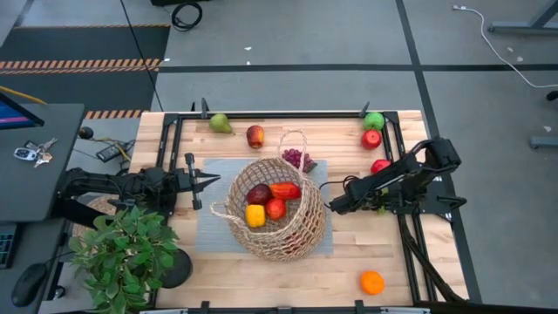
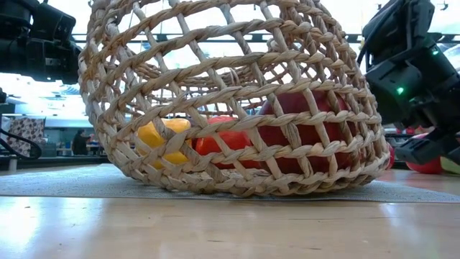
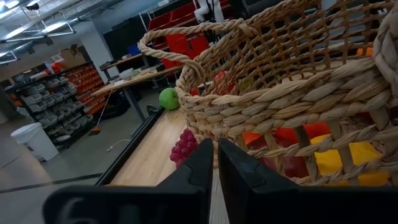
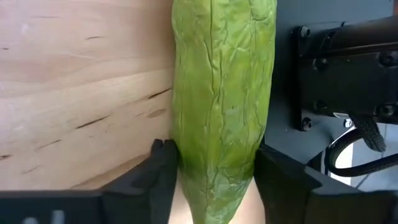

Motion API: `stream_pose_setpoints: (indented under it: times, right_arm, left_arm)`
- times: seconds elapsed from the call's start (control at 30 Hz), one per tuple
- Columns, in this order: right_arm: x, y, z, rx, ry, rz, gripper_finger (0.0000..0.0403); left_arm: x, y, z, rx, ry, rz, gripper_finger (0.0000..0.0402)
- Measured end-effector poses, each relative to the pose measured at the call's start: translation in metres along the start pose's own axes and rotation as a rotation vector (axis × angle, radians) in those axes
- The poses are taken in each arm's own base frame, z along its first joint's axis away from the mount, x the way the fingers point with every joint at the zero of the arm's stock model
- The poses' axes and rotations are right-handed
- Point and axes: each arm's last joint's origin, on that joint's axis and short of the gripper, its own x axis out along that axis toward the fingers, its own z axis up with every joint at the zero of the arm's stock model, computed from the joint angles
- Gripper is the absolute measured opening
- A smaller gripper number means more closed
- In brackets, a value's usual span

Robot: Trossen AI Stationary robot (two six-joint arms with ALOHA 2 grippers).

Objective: Build produce basket
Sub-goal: Put the cucumber into the brown basket

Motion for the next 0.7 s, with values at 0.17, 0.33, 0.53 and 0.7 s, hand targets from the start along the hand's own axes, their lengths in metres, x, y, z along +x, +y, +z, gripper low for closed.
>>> stream_pose_setpoints:
  times: [0.17, 0.33, 0.53, 0.7]
  right_arm:
    - [-0.003, 0.002, -0.001, 0.007, 0.002, 0.008, 0.0178]
    - [-0.016, 0.006, -0.003, 0.014, 0.008, 0.045, 0.0183]
    - [-0.044, 0.008, -0.006, 0.056, 0.007, 0.061, 0.0181]
    - [-0.075, 0.007, -0.007, 0.088, 0.019, 0.086, 0.0181]
  left_arm:
    - [0.000, 0.000, 0.000, 0.000, 0.000, 0.000, 0.0036]
    - [0.000, 0.000, 0.000, 0.000, 0.000, 0.000, 0.0032]
    - [0.000, 0.000, 0.000, 0.000, 0.000, 0.000, 0.0032]
    - [0.000, 0.000, 0.000, 0.000, 0.000, 0.000, 0.0036]
